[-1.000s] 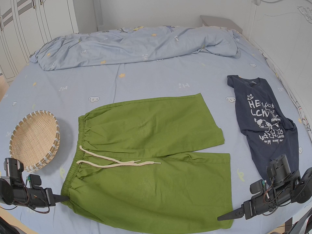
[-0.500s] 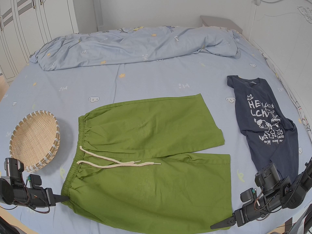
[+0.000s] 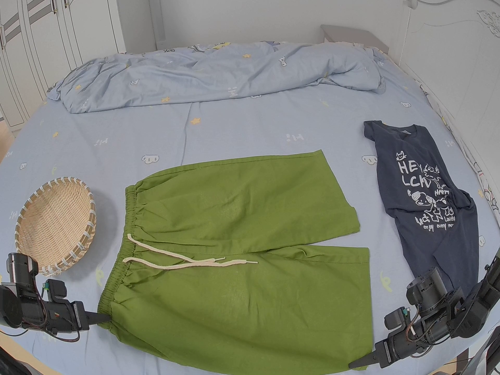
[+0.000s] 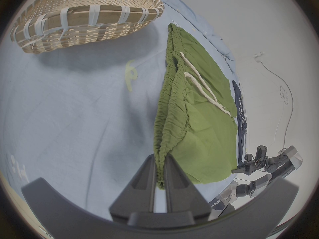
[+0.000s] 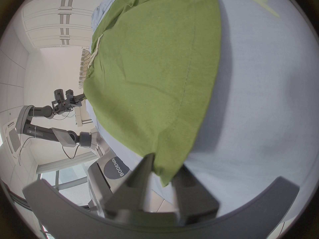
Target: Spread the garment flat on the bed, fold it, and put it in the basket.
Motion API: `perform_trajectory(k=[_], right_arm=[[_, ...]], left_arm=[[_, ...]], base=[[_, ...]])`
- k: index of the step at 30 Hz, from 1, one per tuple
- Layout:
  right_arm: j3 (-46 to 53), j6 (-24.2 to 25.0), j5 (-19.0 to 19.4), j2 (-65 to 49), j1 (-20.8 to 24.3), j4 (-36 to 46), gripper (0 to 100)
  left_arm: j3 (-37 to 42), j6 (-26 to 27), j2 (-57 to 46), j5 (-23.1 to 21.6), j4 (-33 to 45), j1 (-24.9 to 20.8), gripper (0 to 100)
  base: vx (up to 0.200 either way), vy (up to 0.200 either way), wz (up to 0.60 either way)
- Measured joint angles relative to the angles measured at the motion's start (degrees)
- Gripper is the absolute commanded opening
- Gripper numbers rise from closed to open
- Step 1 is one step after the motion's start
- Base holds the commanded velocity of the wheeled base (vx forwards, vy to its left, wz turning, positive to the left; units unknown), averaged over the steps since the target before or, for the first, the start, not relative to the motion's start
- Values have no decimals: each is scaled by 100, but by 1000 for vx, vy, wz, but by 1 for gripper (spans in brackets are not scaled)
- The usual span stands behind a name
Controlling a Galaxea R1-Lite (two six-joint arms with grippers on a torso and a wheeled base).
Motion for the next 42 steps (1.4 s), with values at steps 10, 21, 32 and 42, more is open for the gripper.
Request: perform_trajectory(k=[10,21,32,42], right_arm=[[363,-307,-61,-22,-166,-30,0],[-20,-283,-1106,-238,-184,2,0],[-1660,-288,-1668,-852,-278,1078,0],[-4256,-304,-1771,-1215,-455,2400,0]], left_arm=[[20,-2,-22,-13,11,2,0],[-18,-199,-260,50,73,-178,0],[-1565,-1409,-1030,371,1826,-903,0],[-3393,-1741,-855,638,2601,-1165,0]], base=[[0,0,0],[0,0,0],[0,0,0],[0,0,0]])
